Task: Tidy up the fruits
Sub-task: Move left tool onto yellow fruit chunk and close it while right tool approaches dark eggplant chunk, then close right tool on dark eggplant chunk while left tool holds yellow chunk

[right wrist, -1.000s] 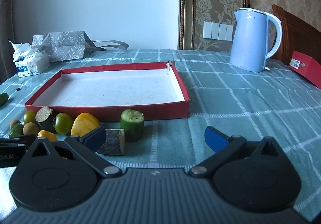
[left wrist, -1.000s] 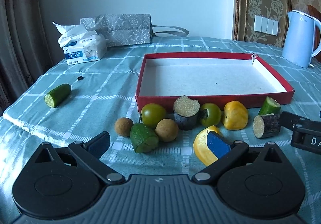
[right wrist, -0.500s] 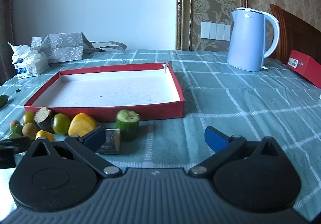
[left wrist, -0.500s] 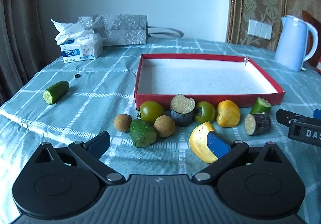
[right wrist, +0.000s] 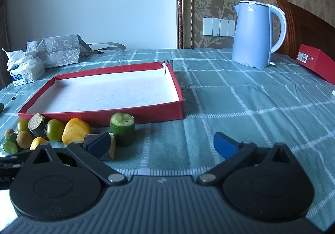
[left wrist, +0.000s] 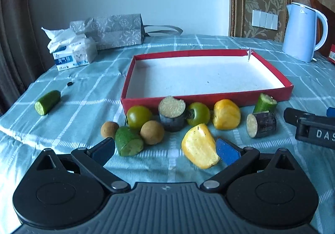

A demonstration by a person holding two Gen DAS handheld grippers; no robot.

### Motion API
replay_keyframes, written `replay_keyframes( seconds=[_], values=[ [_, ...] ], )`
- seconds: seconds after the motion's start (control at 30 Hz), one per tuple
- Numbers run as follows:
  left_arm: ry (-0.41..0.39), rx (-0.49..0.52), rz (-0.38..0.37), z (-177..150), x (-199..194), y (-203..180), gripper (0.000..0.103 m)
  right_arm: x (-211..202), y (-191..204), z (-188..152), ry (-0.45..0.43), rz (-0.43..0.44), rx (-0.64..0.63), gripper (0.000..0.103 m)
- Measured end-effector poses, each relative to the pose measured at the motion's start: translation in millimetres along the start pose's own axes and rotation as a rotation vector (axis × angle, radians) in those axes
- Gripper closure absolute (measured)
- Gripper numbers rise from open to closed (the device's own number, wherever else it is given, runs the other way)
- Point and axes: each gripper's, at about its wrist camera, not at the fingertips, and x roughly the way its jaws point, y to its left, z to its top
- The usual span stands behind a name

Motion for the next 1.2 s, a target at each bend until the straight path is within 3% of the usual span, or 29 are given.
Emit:
replay_keyframes(
  seconds=[0.43,0.73,0.87,0.93,0.97,1.0,1.2],
  values=[
    [0.024,-0.007,-0.022,-2,11,-5,0.0,-1,-1,0,-0.006,-0.004,0.004,0.0],
    [0.022,-0.023,-0.091,-9,13,1,0.002,-2,-2,-1,-0.018,-0.005,0.0,0.0],
    [0.035,-0.003,-0.081,-8,21,-7,0.01,0,-3,-1,-0.016,-0.003,-0.007,0.0],
    [0.03,-0.006,-0.087,-7,22,-8,0.02,1,-4,-1,-0.017,-0.006,-0.003,0.0],
    [0.034,-0.007,-0.109,-6,22,-9,0.034,1,-6,-2,-0.016,-0.007,-0.001,0.0],
    [0.043,-0.015,-0.121,-5,24,-9,0.041,2,-6,-2,-0.016,-0.009,0.0,0.0],
    [0.036,0.015,-0.13,-3,22,-18,0.06,5,-9,-2,-0.01,-0.007,0.007,0.0]
  ],
)
